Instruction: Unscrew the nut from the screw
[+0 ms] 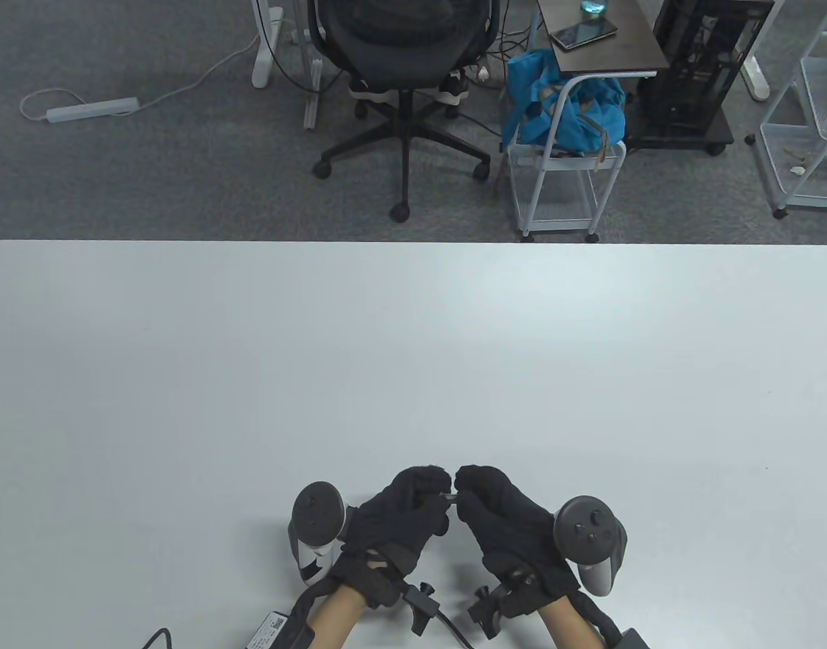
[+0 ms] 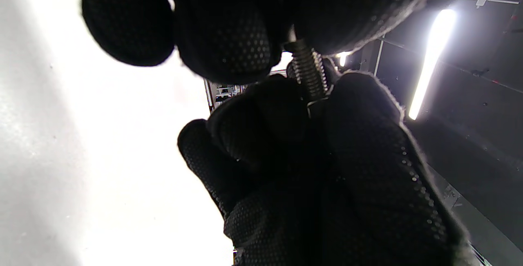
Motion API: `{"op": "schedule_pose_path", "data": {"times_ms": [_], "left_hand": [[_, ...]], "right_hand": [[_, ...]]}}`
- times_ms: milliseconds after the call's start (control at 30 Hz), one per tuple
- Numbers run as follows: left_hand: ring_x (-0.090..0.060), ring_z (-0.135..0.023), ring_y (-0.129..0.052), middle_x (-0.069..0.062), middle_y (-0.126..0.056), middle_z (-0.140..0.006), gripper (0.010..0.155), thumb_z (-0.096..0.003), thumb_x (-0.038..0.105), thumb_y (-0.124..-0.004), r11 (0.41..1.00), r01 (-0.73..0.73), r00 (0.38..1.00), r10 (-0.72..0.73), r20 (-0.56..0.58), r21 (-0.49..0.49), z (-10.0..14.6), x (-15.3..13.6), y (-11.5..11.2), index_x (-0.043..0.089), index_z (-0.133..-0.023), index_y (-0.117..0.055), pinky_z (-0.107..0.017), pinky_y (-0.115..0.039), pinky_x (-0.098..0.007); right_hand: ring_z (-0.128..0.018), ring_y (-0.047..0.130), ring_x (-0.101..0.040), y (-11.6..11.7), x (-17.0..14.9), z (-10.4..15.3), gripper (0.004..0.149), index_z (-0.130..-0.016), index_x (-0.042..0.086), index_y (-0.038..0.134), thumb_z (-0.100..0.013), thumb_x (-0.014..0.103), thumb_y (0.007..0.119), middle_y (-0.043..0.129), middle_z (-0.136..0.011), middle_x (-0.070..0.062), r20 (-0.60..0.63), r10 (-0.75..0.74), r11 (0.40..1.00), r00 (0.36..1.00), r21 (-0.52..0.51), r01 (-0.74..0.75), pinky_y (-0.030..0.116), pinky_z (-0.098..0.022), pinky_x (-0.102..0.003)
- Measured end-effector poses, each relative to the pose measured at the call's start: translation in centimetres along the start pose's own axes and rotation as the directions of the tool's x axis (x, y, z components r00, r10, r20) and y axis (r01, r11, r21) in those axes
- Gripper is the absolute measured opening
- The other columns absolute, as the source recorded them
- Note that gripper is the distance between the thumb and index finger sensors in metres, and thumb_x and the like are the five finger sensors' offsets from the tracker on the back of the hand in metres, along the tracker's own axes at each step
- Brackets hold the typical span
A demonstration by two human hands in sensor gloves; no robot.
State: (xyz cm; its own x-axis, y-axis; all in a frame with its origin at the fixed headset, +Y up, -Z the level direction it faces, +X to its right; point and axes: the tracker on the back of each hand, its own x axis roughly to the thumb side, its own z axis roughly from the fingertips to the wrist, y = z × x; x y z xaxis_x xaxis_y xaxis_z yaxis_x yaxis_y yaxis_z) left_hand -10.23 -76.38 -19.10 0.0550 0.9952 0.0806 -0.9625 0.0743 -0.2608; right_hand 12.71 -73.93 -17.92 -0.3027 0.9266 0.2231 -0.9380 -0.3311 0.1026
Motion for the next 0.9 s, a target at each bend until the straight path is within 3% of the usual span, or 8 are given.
{"op": "schedule_pose_path", "data": {"times_ms": [167,400,533,633,767,900], "left_hand": [[-0.021,-0.045,-0.101,-0.014,-0.091,-0.080,0.049,-0.0482,0.039,-0.085,1.000,-0.010,1.000,0.010,-0.013,0.015,0.0,-0.1,0.1,0.022,-0.093,-0.078,-0.049,-0.086,-0.054],[-0.022,-0.046,-0.101,-0.014,-0.090,-0.081,0.048,-0.0481,0.039,-0.085,1.000,-0.012,1.000,0.012,-0.017,0.019,0.0,-0.2,0.2,0.022,-0.093,-0.078,-0.049,-0.085,-0.054],[-0.022,-0.047,-0.101,-0.014,-0.090,-0.082,0.048,-0.0481,0.038,-0.085,1.000,-0.004,1.000,0.004,-0.008,0.012,0.0,-0.1,0.1,0.023,-0.093,-0.078,-0.050,-0.085,-0.054],[-0.023,-0.049,-0.100,-0.014,-0.088,-0.084,0.048,-0.0479,0.037,-0.086,1.000,-0.001,1.000,0.001,0.000,0.009,0.0,-0.1,0.1,0.023,-0.093,-0.078,-0.051,-0.084,-0.055],[-0.023,-0.048,-0.100,-0.014,-0.089,-0.084,0.048,-0.0478,0.037,-0.086,1.000,0.002,1.000,-0.002,0.005,0.004,-0.1,-0.1,0.1,0.024,-0.093,-0.078,-0.051,-0.084,-0.055],[-0.023,-0.048,-0.100,-0.014,-0.089,-0.083,0.048,-0.0480,0.037,-0.086,1.000,-0.001,1.000,0.001,0.002,0.005,0.0,-0.2,0.1,0.023,-0.093,-0.078,-0.051,-0.084,-0.055]], "right_hand": [[-0.071,0.088,-0.039,0.1,0.1,0.0,0.046,-0.098,0.020,0.071,-0.054,0.032,0.077,0.081,-0.087,-0.014,0.004,-0.005,1.000,1.000,0.024,0.005,0.074,-0.058,-0.061],[-0.071,0.088,-0.038,0.1,-0.1,0.0,0.053,-0.102,0.014,0.068,-0.054,0.034,0.077,0.081,-0.088,-0.014,-0.020,-0.019,0.999,1.000,0.026,0.019,0.074,-0.057,-0.061],[-0.074,0.083,-0.045,0.3,-0.7,0.1,0.068,-0.108,0.008,0.058,-0.056,0.048,0.072,0.075,-0.094,-0.021,-0.085,-0.042,0.996,0.995,0.068,0.048,0.070,-0.056,-0.065],[-0.065,0.089,-0.047,0.1,-1.2,0.2,0.073,-0.104,0.002,0.064,-0.056,0.057,0.065,0.085,-0.084,-0.023,-0.146,-0.041,0.998,0.988,0.046,0.048,0.072,-0.051,-0.066],[-0.045,0.097,-0.036,0.0,-1.2,0.1,0.060,-0.088,0.003,0.080,-0.056,0.052,0.066,0.097,-0.061,-0.013,-0.156,-0.045,0.998,0.987,0.029,0.050,0.080,-0.045,-0.061],[-0.045,0.097,-0.032,0.0,-0.8,0.0,0.056,-0.090,0.003,0.076,-0.055,0.047,0.070,0.095,-0.061,-0.009,-0.111,-0.030,0.999,0.993,0.036,0.034,0.081,-0.046,-0.058]]}}
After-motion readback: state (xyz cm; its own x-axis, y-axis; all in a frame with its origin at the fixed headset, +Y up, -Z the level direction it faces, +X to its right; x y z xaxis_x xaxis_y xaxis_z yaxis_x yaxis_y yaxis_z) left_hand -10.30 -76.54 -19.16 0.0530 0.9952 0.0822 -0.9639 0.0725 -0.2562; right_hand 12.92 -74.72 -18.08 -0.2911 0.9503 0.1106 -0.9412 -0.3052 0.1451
